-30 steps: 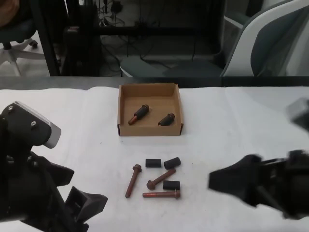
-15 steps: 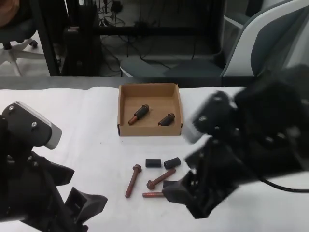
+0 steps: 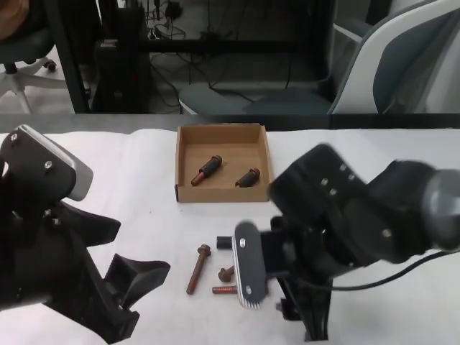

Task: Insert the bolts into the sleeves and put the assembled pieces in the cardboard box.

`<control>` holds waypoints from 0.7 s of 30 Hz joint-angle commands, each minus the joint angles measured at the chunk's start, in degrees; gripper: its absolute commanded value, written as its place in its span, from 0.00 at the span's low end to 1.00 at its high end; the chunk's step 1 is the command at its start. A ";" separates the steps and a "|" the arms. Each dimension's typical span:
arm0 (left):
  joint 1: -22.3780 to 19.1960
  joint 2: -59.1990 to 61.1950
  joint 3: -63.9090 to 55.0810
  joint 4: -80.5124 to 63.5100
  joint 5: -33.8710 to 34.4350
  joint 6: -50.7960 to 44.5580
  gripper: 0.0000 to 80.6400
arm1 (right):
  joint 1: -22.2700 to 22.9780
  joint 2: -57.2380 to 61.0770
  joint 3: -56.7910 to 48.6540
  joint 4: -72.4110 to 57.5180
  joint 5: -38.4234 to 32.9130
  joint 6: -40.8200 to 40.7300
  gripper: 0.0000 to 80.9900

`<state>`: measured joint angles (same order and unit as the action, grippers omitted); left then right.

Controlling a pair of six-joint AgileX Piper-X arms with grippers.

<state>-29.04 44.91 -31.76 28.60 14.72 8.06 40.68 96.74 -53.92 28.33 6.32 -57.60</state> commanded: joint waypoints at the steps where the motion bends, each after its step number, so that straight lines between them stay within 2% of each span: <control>1: -0.18 -0.60 -0.10 -0.62 -0.11 0.06 0.85 | -1.81 1.68 -0.81 -0.95 1.36 -1.90 0.82; 3: -0.18 -0.60 -0.10 -0.62 -0.11 -0.23 0.85 | -3.09 2.03 -1.30 -1.15 0.88 -1.09 0.72; 5: -0.18 -0.60 -0.10 -0.62 0.56 -0.29 0.85 | -4.31 2.01 -2.02 -0.98 -0.08 1.66 0.68; 10: -0.18 -0.60 -0.10 -0.62 1.37 -0.63 0.85 | -5.05 2.01 -4.93 -0.24 -1.90 1.96 0.68; 16: -0.18 -0.60 -0.10 -0.62 1.37 -1.75 0.85 | -5.05 2.01 -8.62 3.64 -10.93 4.21 0.68; 21: -0.18 -0.60 -0.10 -0.62 1.63 -1.64 0.85 | -5.05 2.01 -8.95 3.76 -12.68 4.09 0.68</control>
<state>-29.04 44.91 -31.76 28.52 16.02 6.47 35.85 99.08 -62.32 31.39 -4.34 -53.87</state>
